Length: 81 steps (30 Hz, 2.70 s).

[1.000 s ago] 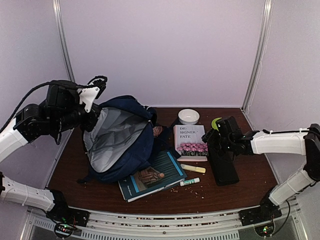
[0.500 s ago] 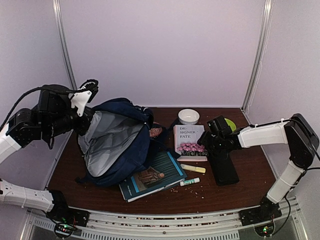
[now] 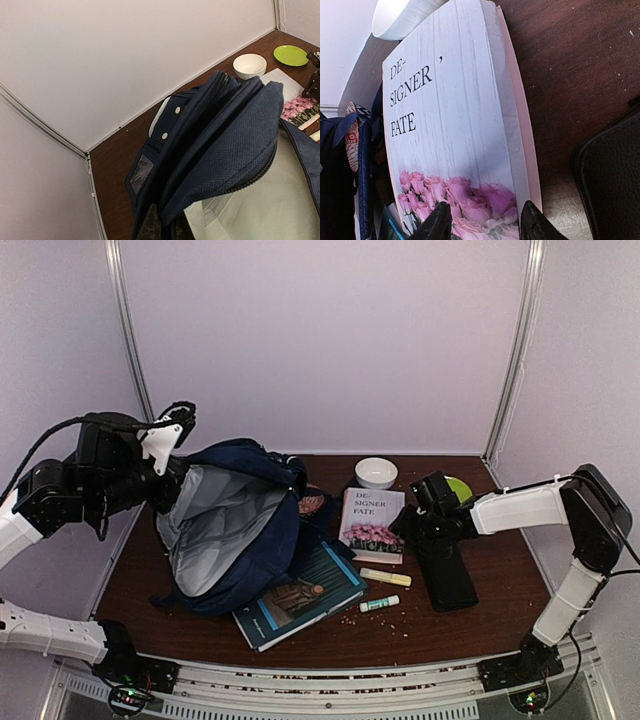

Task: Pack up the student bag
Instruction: Pick up the book from the center of the board, then place the book in the student bag.

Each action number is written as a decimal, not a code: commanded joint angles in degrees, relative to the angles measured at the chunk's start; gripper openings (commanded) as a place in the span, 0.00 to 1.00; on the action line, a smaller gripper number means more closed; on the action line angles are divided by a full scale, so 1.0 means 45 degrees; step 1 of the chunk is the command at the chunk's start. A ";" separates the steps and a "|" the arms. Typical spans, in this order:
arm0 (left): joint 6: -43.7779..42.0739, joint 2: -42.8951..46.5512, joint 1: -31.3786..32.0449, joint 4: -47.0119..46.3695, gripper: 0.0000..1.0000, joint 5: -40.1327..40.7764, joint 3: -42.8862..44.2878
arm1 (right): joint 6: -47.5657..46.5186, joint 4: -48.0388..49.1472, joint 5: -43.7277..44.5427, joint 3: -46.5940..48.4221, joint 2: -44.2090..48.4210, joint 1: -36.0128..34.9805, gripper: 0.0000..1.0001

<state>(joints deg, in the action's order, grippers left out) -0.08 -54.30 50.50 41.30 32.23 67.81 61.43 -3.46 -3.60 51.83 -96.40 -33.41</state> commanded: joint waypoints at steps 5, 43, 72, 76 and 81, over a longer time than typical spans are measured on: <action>0.0307 0.0385 -0.0109 -0.1605 0.00 0.0734 -0.0024 | 0.0357 0.1270 -0.0868 -0.0541 -0.0606 0.0002 0.39; 0.0572 -0.0048 -0.0110 -0.1905 0.00 0.0767 0.0068 | 0.0205 0.0914 -0.2161 -0.1596 0.5072 -0.0182 0.00; 0.0984 -0.3265 0.0031 -0.4937 0.00 -0.1743 0.0034 | -0.0285 -0.4288 -0.3304 -0.1099 1.1966 -0.5393 0.00; 0.0916 -0.3764 0.0218 -0.5237 0.00 -0.1786 0.0175 | 0.0291 -0.3254 -0.3223 -0.1446 1.1241 -0.6068 0.00; 0.0776 -0.3875 0.0658 -0.5547 0.00 -0.1742 0.0198 | 0.0766 -0.1175 -0.3155 -0.1472 0.9549 -0.6225 0.00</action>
<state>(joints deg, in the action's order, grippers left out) 3.57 -72.07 52.16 26.13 24.58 66.87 62.17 -19.29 -19.22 45.36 -48.93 -60.88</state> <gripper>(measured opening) 0.074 0.008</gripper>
